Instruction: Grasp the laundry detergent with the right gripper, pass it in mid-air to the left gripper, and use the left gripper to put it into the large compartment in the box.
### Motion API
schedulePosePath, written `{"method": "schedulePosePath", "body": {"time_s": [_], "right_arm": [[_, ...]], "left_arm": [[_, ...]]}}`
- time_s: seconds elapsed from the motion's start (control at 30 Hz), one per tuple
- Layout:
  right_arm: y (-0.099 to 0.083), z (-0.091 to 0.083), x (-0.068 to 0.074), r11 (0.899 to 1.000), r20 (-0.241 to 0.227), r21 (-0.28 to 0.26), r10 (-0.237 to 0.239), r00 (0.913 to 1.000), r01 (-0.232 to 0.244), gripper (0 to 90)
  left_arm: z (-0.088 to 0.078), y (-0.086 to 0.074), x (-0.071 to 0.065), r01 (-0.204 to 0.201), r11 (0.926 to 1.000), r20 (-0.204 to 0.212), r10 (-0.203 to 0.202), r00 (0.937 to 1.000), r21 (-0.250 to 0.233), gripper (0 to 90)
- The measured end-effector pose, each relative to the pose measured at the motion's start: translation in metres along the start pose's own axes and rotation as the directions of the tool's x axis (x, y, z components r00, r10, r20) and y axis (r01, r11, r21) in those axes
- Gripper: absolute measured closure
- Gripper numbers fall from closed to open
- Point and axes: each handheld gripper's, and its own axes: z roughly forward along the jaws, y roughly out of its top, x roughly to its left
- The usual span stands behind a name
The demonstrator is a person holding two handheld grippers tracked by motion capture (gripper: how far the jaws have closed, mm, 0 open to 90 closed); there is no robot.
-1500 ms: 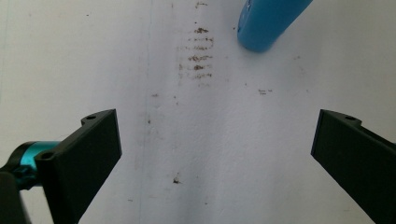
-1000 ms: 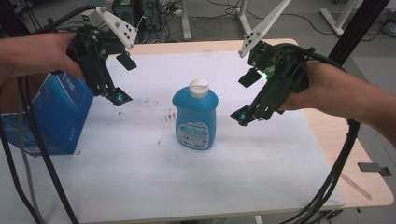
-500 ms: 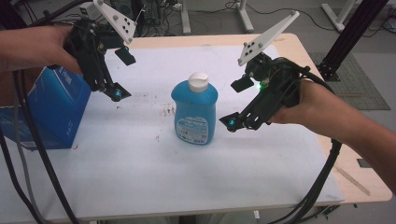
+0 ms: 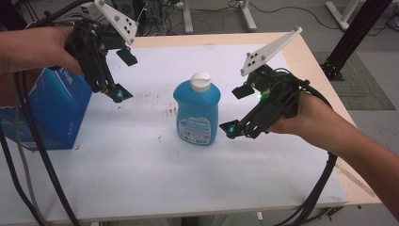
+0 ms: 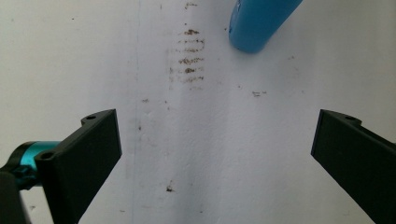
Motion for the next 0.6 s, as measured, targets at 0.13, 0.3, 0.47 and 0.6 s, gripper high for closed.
{"method": "schedulePosePath", "body": {"time_s": [0.13,0.3,0.47,0.6], "right_arm": [[0.000,0.004,0.000,1.000,-0.002,-0.016,0.005,1.0000,-0.005,1.5],[0.001,0.011,-0.001,1.000,-0.005,-0.025,-0.001,1.0000,0.001,1.5],[0.003,0.020,0.000,0.999,-0.016,-0.036,-0.003,0.9999,0.002,1.5],[0.003,0.028,0.000,0.999,-0.013,-0.042,-0.006,0.9999,0.005,1.5]], "left_arm": [[0.001,0.000,0.000,-0.002,1.0000,0.000,0.002,1.0000,0.001,1.7],[0.000,0.000,0.000,-0.002,1.0000,-0.002,0.002,1.0000,0.002,1.7],[0.000,-0.001,0.000,-0.002,1.0000,0.000,0.002,1.0000,0.000,1.6],[0.000,-0.002,0.000,-0.002,1.0000,0.002,0.002,1.0000,0.000,1.7]]}}
